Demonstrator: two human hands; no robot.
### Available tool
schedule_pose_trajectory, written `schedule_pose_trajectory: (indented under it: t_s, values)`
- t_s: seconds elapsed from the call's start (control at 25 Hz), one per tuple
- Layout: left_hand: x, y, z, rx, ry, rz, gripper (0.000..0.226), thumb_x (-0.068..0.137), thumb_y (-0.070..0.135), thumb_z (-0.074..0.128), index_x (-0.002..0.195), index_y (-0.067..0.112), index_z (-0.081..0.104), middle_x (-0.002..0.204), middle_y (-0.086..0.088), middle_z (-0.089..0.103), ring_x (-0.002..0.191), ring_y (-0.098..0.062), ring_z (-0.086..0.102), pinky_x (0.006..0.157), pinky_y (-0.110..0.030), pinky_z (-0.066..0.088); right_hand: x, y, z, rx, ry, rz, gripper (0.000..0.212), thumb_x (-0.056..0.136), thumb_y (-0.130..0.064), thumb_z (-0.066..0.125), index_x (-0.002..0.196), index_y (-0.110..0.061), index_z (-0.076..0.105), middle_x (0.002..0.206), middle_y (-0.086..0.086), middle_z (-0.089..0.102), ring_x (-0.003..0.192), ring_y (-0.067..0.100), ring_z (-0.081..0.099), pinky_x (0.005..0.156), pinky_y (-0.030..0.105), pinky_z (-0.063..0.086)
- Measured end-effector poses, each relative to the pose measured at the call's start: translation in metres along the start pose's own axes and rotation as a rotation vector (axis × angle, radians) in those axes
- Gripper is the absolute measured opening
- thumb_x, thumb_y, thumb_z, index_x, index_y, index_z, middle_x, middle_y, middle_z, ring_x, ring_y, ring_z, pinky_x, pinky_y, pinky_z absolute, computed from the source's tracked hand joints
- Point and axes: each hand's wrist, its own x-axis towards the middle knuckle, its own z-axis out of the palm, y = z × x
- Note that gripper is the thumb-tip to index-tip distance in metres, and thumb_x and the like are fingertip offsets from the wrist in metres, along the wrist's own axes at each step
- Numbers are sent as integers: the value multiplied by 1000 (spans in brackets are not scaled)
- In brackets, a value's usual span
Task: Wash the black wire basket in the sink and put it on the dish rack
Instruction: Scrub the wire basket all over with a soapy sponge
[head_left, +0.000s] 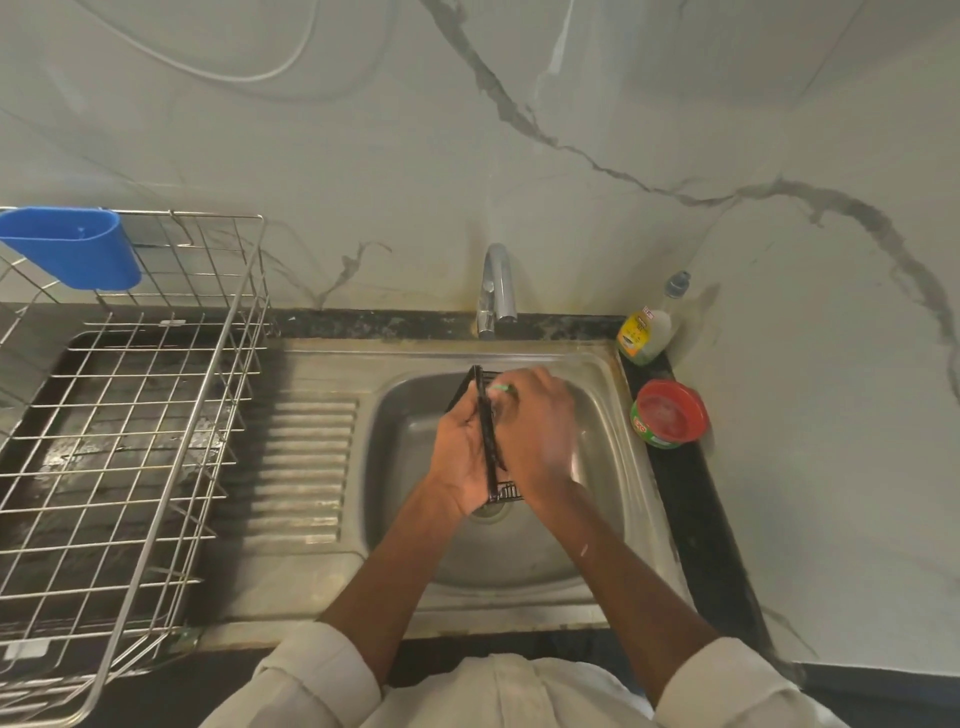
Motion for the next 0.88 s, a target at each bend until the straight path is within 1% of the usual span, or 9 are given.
schedule_pose_trajectory:
  t_s: [0.08,0.16,0.24,0.32,0.48,0.64,0.72,0.84,0.88]
  values:
    - [0,-4,0,-39,-5,-11,56,111,52,39,111,9,75,98,-12,78,88,-27,77,77,-35,65,4,-4,1,137,10,-2,14,91,-8,69,98,-17,76,99,-1,72,90,17,65,76,23,43]
    - [1,-5,-4,-41,-16,-8,59,111,55,37,120,10,75,110,-14,78,97,-30,76,87,-41,62,18,-1,-6,214,91,119,16,92,-9,72,104,-18,77,103,-2,74,93,15,69,82,23,49]
    - [4,-5,-7,-12,-20,-13,59,112,56,35,123,13,74,115,-13,77,103,-30,73,95,-46,56,25,6,-13,210,-25,93,28,94,-7,70,118,-21,74,112,-4,70,100,10,67,94,27,53]
    - [5,-6,-5,17,22,-8,56,113,51,34,118,12,75,110,-13,78,100,-29,75,90,-43,59,25,1,-16,189,-195,-21,37,96,-2,65,125,-23,73,113,-4,64,102,9,63,94,22,51]
    - [4,-5,-2,16,24,-3,46,108,42,41,108,11,75,99,-12,75,91,-27,74,82,-38,59,16,-14,-17,61,-222,-87,24,95,-10,64,110,-23,78,106,-3,69,96,13,63,82,23,46]
    - [5,5,-10,-66,20,67,61,112,48,38,104,6,82,106,-14,79,99,-27,75,88,-36,62,-12,-7,-26,-9,-330,-172,16,93,-15,67,96,-24,78,96,-4,70,86,16,64,74,30,51]
    - [4,3,-9,-61,44,64,59,111,49,41,103,8,83,103,-11,78,96,-26,76,86,-34,62,-10,-14,-23,-6,-304,-169,17,94,-11,64,97,-20,78,97,-2,68,87,17,63,76,31,51]
    - [6,4,-13,-108,33,82,55,107,57,48,120,11,75,121,-14,71,114,-31,68,114,-46,48,-16,-12,-17,-36,-307,-238,17,90,-6,68,96,-17,79,99,-2,69,90,16,64,75,29,51]
    - [7,8,-14,-135,24,107,57,105,61,48,123,12,72,123,-15,69,117,-34,65,116,-51,47,-25,-3,-17,-22,-277,-235,17,87,-4,71,94,-17,80,96,-2,70,88,18,66,73,31,53]
